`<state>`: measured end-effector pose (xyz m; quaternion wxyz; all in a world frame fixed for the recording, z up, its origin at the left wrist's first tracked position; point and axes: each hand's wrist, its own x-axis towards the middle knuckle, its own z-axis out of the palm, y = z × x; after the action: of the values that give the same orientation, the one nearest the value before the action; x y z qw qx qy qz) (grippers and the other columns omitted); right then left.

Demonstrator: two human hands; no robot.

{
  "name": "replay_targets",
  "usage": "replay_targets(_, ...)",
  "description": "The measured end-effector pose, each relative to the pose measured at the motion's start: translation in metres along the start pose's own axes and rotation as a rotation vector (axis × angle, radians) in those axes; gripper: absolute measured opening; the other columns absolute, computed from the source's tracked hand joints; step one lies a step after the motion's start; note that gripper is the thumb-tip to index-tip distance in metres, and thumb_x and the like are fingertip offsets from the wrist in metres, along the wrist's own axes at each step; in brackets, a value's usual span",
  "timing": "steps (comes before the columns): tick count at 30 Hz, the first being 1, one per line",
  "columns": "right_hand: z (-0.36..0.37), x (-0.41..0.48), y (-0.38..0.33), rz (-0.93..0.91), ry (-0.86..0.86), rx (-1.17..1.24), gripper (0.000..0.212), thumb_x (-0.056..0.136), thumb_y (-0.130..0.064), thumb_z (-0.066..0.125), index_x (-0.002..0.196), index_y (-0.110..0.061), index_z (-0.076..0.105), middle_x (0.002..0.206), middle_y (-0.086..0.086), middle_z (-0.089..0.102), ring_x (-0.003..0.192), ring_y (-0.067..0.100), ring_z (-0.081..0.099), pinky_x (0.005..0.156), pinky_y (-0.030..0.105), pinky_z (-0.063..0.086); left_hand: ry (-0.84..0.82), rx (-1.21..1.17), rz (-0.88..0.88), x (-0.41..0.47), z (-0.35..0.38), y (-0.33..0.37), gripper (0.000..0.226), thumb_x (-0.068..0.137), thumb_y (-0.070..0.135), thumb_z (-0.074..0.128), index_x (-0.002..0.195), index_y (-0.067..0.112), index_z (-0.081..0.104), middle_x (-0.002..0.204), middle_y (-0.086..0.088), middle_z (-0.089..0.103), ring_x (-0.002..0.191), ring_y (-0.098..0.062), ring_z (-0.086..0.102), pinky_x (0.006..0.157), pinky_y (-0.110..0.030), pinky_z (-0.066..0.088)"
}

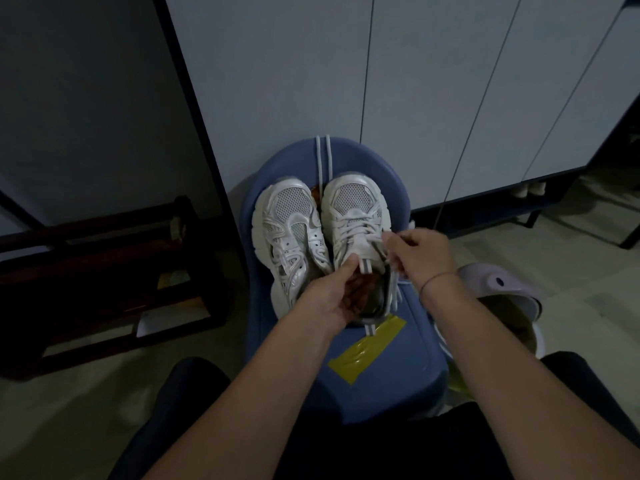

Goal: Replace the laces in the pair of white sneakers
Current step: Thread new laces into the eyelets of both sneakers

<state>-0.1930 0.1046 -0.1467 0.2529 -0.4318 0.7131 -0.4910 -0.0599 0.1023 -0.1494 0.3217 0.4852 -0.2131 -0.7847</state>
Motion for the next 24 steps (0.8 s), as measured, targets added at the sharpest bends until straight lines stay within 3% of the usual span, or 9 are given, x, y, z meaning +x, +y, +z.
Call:
replay_targets(2, 0.006, -0.018, 0.006, 0.477, -0.180, 0.400, 0.040, 0.090, -0.037, 0.060, 0.062, -0.010, 0.056, 0.051, 0.005, 0.053, 0.036, 0.009, 0.046, 0.039, 0.017, 0.041, 0.013, 0.107, 0.020, -0.001, -0.005, 0.001, 0.034, 0.093, 0.036, 0.063, 0.089, 0.002, 0.068, 0.074, -0.008, 0.070, 0.049, -0.013, 0.064, 0.042, -0.017, 0.050)
replay_targets(3, 0.009, -0.026, 0.009, 0.654, -0.316, 0.549, 0.040, 0.090, -0.044, 0.057, 0.070, -0.009, 0.060, 0.057, 0.008, 0.055, 0.045, 0.013, 0.051, 0.044, 0.019, 0.048, 0.020, 0.157, 0.036, -0.001, -0.008, 0.003, 0.037, 0.093, 0.037, 0.062, 0.093, 0.001, 0.069, 0.077, -0.010, 0.071, 0.049, -0.013, 0.065, 0.042, -0.018, 0.050)
replay_targets(5, 0.017, -0.037, 0.013, 0.792, -0.490, 0.717, 0.042, 0.089, -0.050, 0.054, 0.091, -0.010, 0.066, 0.077, 0.010, 0.058, 0.068, 0.019, 0.056, 0.067, 0.027, 0.053, 0.037, 0.266, 0.094, -0.004, -0.014, 0.008, 0.040, 0.094, 0.039, 0.061, 0.080, 0.002, 0.070, 0.068, -0.008, 0.070, 0.046, -0.012, 0.062, 0.041, -0.016, 0.046)
replay_targets(9, 0.022, -0.040, 0.002, 0.722, -0.450, 1.007, 0.036, 0.094, -0.038, 0.051, 0.103, -0.007, 0.067, 0.088, 0.010, 0.070, 0.073, 0.021, 0.067, 0.066, 0.029, 0.056, 0.116, 0.497, 0.400, -0.005, -0.023, 0.024, 0.043, 0.096, 0.037, 0.057, 0.065, 0.009, 0.066, 0.052, 0.001, 0.064, 0.044, -0.005, 0.053, 0.044, -0.013, 0.042)
replay_targets(14, 0.036, -0.036, -0.001, 0.678, -0.255, 1.229, 0.018, 0.095, -0.022, 0.052, 0.095, -0.007, 0.063, 0.079, 0.008, 0.068, 0.073, 0.019, 0.059, 0.078, 0.032, 0.050, 0.148, 0.688, 0.743, 0.010, -0.025, 0.030, 0.011, 0.094, 0.029, 0.063, 0.085, 0.023, 0.069, 0.084, 0.004, 0.069, 0.079, -0.011, 0.061, 0.075, -0.024, 0.048)
replay_targets(16, 0.037, -0.037, -0.002, 0.641, -0.300, 1.241, 0.021, 0.097, -0.020, 0.048, 0.100, -0.005, 0.062, 0.079, 0.010, 0.071, 0.076, 0.021, 0.063, 0.079, 0.032, 0.051, 0.132, 0.794, 0.803, 0.015, -0.023, 0.029, 0.009, 0.092, 0.025, 0.066, 0.099, 0.022, 0.071, 0.099, 0.004, 0.068, 0.091, -0.010, 0.060, 0.084, -0.023, 0.046)
replay_targets(18, 0.038, -0.037, -0.001, 0.624, -0.334, 1.279, 0.027, 0.099, -0.019, 0.043, 0.113, -0.004, 0.059, 0.093, 0.014, 0.069, 0.087, 0.025, 0.063, 0.083, 0.034, 0.050, 0.135, 0.927, 0.848, 0.020, -0.021, 0.029, 0.020, 0.091, 0.023, 0.067, 0.110, 0.018, 0.072, 0.107, 0.004, 0.064, 0.095, -0.008, 0.056, 0.085, -0.019, 0.042)
replay_targets(22, 0.037, -0.035, 0.003, 0.644, -0.311, 1.311, 0.028, 0.101, -0.020, 0.038, 0.106, -0.003, 0.059, 0.091, 0.016, 0.069, 0.088, 0.027, 0.061, 0.072, 0.037, 0.054, 0.158, 1.011, 0.877, 0.027, -0.019, 0.032, 0.020, 0.088, 0.021, 0.071, 0.107, 0.019, 0.074, 0.109, 0.003, 0.065, 0.093, -0.007, 0.057, 0.081, -0.014, 0.040)
replay_targets(24, 0.036, -0.034, 0.005, 0.666, -0.300, 1.297, 0.029, 0.101, -0.021, 0.036, 0.105, -0.003, 0.059, 0.099, 0.017, 0.065, 0.092, 0.029, 0.059, 0.076, 0.037, 0.049, 0.172, 0.984, 0.872, 0.029, -0.019, 0.032, 0.017, 0.086, 0.020, 0.073, 0.102, 0.018, 0.075, 0.104, 0.004, 0.067, 0.084, -0.001, 0.057, 0.075, -0.007, 0.040)
